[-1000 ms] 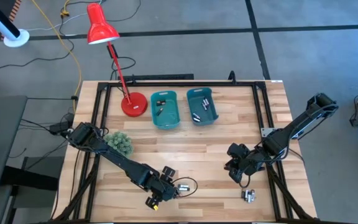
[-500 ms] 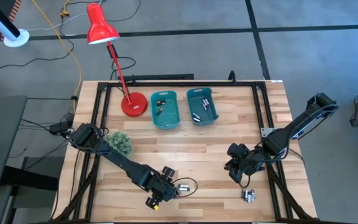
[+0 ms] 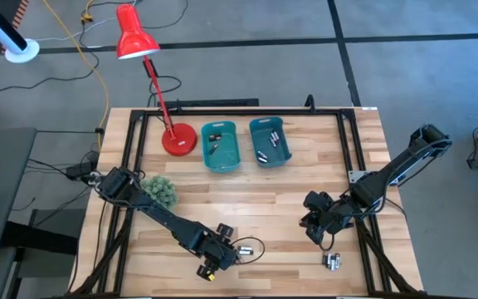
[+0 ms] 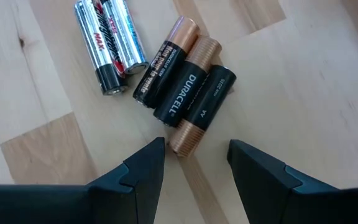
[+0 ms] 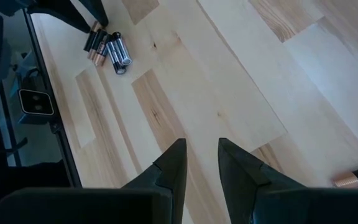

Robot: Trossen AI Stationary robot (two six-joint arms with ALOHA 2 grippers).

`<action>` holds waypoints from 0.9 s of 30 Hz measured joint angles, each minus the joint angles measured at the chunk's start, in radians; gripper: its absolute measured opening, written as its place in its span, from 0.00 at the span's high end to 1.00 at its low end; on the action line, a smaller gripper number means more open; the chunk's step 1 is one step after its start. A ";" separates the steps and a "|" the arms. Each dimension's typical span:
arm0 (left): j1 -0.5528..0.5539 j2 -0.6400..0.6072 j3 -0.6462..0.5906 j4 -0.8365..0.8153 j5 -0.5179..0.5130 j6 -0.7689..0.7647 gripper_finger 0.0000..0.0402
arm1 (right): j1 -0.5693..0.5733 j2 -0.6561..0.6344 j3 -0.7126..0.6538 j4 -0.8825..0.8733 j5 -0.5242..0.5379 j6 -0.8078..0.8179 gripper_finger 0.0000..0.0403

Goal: Sort batteries
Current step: Put the black battery into the green bin

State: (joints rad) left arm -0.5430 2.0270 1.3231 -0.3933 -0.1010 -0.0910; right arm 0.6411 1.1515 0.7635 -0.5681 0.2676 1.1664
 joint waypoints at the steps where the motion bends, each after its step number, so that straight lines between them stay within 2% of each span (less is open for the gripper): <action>1: 0.000 0.000 0.000 0.000 -0.002 0.004 0.56 | 0.000 0.000 0.000 0.000 0.000 0.000 0.73; 7: 0.001 0.001 0.000 0.001 -0.004 0.018 0.58 | 0.000 0.000 0.000 0.001 0.000 -0.013 0.73; 18: 0.006 0.003 0.000 0.009 -0.003 0.030 0.77 | 0.000 0.000 0.000 0.000 0.000 -0.015 0.73; 27: 0.006 0.003 0.000 0.013 0.005 0.035 0.85 | 0.000 0.000 0.000 0.000 0.000 -0.015 0.73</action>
State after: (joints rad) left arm -0.5366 2.0304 1.3231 -0.3801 -0.0963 -0.0557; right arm 0.6411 1.1515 0.7635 -0.5678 0.2676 1.1513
